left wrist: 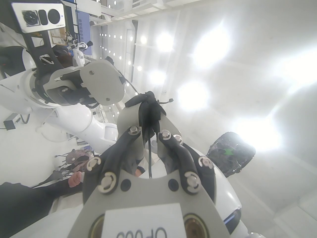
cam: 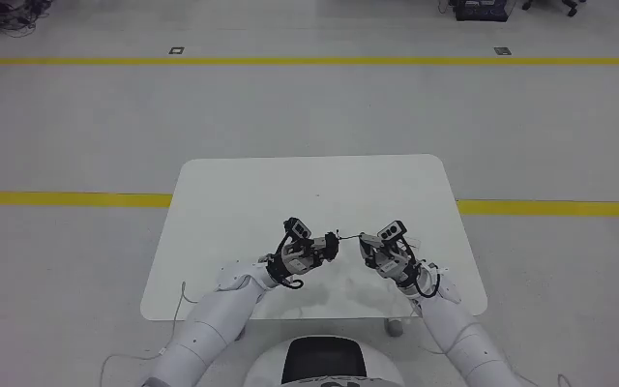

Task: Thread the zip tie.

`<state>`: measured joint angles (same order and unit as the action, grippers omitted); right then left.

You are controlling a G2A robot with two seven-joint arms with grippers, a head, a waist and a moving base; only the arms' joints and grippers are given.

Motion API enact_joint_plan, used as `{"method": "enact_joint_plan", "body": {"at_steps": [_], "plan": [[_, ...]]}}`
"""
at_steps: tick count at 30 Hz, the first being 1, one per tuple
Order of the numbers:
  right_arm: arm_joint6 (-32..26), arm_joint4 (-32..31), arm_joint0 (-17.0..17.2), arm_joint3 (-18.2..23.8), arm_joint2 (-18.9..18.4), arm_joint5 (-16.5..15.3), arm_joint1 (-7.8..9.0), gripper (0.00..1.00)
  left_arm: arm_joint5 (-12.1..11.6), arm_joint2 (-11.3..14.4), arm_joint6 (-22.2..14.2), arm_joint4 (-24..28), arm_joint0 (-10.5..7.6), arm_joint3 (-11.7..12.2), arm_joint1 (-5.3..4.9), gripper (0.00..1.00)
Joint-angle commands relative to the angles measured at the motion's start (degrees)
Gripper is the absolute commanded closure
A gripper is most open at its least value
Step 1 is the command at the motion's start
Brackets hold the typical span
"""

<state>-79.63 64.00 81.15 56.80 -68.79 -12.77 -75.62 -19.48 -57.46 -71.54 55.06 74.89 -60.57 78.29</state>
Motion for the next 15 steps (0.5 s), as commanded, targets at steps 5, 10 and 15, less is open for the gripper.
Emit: {"method": "enact_joint_plan", "body": {"at_steps": [5, 10, 15], "plan": [[0.0, 0.0, 0.0, -0.2, -0.3, 0.0, 0.00, 1.00, 0.0, 0.0, 0.0, 0.0, 0.00, 0.0, 0.00, 1.00], [0.0, 0.1, 0.0, -0.3, -0.5, 0.0, -0.03, 1.00, 0.0, 0.0, 0.0, 0.0, 0.00, 0.0, 0.00, 1.00], [0.0, 0.2, 0.0, -0.4, -0.6, 0.0, -0.05, 1.00, 0.0, 0.0, 0.0, 0.0, 0.00, 0.0, 0.00, 1.00]]}}
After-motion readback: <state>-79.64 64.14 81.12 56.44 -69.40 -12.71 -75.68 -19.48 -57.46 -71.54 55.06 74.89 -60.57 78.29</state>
